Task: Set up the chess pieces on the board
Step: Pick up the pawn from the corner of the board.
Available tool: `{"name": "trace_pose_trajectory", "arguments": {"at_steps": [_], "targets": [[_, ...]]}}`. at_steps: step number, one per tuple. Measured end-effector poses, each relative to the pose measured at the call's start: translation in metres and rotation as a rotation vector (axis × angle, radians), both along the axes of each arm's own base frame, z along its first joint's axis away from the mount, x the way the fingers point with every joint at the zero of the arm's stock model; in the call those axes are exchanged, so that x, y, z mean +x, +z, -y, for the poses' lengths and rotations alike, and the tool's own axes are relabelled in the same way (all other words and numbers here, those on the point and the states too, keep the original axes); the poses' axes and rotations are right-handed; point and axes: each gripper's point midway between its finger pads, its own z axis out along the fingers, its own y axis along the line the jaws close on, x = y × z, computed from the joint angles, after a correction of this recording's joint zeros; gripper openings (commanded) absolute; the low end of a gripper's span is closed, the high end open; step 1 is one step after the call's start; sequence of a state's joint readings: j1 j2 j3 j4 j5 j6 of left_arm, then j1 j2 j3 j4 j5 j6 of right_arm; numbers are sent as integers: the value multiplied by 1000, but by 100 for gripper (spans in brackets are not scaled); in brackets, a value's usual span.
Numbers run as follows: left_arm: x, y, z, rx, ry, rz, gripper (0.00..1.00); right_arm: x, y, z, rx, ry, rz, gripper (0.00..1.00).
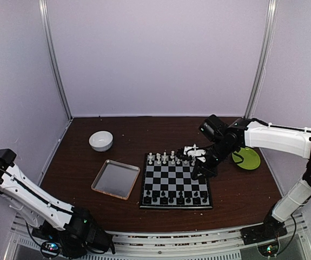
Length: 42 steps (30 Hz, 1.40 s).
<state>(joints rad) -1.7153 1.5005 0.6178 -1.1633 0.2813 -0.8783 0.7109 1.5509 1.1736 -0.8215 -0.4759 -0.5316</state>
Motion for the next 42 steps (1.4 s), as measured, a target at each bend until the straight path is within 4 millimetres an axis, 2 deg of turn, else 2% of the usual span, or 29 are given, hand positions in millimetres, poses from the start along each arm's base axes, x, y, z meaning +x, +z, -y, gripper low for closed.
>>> {"name": "trace_pose_trajectory", "arguments": {"at_steps": [6,10,13,17,20,26,33,42], "targets": [[-2,0,1,22,19,32,21,-1,-3,-2,-6,0,-11,23],[3,4,3,38,16,75,33,-2,-4,-2,-8,1,-12,23],[20,8,1,58,39,192,40,-2,-4,-2,-8,1,-13,23],[35,12,10,-17,121,308,39,-2,-4,-2,-9,2,-13,23],[38,15,14,-89,209,347,31,-3,-4,-2,-10,3,-15,23],[32,9,11,-123,235,301,28,-3,-4,-2,-11,3,-16,23],[11,10,7,-113,173,141,34,-3,-4,-2,-11,3,-16,23],[2,7,-6,-56,156,72,37,-3,-5,-2,-13,7,-17,23]]}}
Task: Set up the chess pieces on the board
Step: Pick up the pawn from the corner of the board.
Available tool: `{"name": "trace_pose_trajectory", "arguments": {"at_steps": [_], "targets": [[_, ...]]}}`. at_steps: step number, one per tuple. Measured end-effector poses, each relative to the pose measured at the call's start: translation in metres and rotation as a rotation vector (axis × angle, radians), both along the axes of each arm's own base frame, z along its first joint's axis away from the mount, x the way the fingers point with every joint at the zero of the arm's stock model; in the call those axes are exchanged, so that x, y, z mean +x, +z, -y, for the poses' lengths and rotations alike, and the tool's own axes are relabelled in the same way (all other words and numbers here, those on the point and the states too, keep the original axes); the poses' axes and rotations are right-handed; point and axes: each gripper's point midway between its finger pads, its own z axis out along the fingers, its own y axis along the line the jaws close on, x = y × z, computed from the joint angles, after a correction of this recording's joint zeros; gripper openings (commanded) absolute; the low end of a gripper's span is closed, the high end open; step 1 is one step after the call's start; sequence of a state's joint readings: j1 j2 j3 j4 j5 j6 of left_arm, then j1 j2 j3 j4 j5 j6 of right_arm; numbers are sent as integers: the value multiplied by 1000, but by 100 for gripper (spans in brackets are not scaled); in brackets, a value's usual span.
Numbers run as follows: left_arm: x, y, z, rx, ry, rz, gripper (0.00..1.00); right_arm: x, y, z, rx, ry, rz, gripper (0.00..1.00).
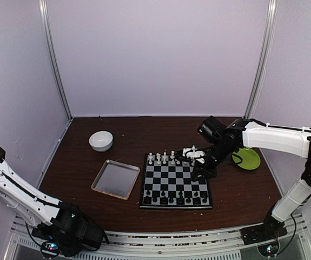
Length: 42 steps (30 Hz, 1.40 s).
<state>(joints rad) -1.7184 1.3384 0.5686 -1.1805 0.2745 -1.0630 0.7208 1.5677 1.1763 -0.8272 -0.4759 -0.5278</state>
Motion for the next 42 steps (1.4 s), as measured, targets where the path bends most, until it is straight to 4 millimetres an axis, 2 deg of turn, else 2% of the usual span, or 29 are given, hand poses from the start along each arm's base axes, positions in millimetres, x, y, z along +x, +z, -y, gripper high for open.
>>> {"name": "trace_pose_trajectory", "arguments": {"at_steps": [9,20,30,42], "targets": [[-4,-3,-8,76,-17,-32,33,-2,-3,0,-8,3,-14,23],[3,-3,-4,94,-77,-6,34,-3,-2,-1,-7,8,-20,23],[5,-4,1,60,-118,-11,28,-5,-4,-4,-10,17,-26,23],[5,-5,2,7,-164,-39,29,-6,-5,-4,-11,18,-28,23]]}}
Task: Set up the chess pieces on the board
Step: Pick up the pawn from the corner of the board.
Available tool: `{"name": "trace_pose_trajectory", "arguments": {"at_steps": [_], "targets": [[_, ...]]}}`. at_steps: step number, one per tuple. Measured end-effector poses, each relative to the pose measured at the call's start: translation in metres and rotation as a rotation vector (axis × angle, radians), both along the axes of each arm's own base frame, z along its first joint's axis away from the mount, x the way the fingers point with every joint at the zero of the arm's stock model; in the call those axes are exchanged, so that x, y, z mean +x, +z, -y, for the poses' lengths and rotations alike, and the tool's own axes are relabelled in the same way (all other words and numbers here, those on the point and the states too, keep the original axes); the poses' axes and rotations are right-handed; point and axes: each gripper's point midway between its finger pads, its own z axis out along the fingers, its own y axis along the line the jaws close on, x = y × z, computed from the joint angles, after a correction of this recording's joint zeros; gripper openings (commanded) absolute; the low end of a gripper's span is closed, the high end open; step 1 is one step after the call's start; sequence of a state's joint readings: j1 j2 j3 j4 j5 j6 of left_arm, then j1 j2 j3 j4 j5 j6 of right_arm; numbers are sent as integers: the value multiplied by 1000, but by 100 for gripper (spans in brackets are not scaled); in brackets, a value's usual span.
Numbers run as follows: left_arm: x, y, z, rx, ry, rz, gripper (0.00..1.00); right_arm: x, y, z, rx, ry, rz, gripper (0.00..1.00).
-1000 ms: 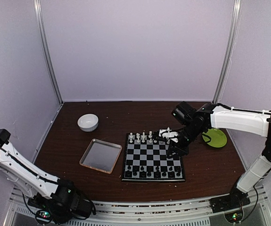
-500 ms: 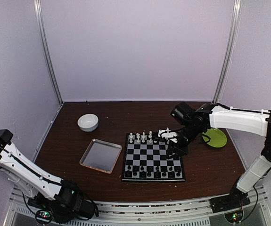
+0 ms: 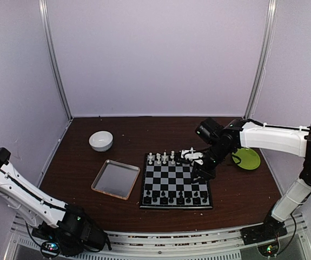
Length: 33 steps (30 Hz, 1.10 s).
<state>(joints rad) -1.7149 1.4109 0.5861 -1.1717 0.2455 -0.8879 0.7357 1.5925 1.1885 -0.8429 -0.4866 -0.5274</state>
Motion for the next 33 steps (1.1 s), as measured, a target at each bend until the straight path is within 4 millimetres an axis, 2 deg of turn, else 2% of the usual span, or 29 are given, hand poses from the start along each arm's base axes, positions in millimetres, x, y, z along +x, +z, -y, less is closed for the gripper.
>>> {"name": "trace_pose_trajectory", "arguments": {"at_steps": [15,24,28,30,33], "targets": [[1,-1,9,-56,-77,-29,13,-3,-2,-2,-6,11,-7,21],[12,5,56,-165,-163,23,11,-4,-2,-2,-7,12,-7,20],[39,17,106,-319,-117,87,11,-4,-2,-2,-7,12,-8,20],[65,26,127,-397,-58,133,11,-4,-1,-2,-8,11,-9,20],[115,42,150,-506,57,220,11,-1,2,-1,3,0,-13,20]]}}
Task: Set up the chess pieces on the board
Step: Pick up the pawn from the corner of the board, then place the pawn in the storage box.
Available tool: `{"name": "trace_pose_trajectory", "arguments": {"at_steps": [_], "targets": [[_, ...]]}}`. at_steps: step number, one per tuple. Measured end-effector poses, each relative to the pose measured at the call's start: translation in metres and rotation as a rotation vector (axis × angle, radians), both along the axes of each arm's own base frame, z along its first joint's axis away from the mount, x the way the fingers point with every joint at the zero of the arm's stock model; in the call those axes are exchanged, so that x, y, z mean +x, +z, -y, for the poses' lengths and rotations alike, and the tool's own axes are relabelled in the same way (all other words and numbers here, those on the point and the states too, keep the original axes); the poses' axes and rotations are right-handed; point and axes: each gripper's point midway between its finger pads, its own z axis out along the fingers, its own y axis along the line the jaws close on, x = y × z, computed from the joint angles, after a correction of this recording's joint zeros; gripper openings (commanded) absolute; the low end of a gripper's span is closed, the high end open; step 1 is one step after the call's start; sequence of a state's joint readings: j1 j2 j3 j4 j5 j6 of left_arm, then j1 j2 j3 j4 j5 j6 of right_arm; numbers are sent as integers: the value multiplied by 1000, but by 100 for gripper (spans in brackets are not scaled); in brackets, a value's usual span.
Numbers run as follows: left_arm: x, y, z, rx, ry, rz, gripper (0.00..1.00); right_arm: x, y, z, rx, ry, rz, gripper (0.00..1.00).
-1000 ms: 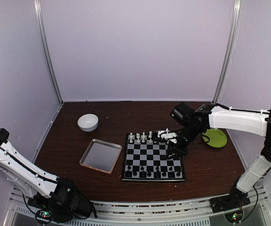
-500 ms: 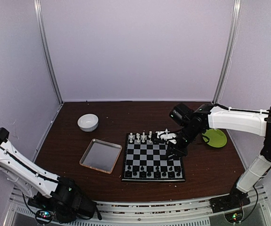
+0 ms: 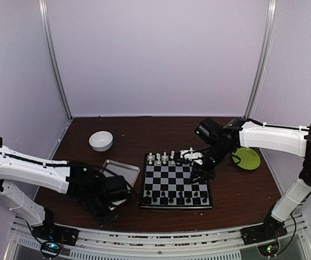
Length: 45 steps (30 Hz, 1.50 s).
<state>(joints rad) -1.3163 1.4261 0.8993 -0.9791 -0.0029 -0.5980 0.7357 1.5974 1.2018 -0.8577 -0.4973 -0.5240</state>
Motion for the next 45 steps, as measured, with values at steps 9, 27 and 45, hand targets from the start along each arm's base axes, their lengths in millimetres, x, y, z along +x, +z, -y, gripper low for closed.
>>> {"name": "trace_pose_trajectory", "arguments": {"at_steps": [9,27,45], "targets": [[138,31,49,-321,284,172,12,20,24,11,72,-91,8,20],[183,-27,39,-222,511,94,22,20,26,10,78,-95,9,21],[187,-23,45,-225,378,117,32,20,26,10,78,-95,9,21]]}}
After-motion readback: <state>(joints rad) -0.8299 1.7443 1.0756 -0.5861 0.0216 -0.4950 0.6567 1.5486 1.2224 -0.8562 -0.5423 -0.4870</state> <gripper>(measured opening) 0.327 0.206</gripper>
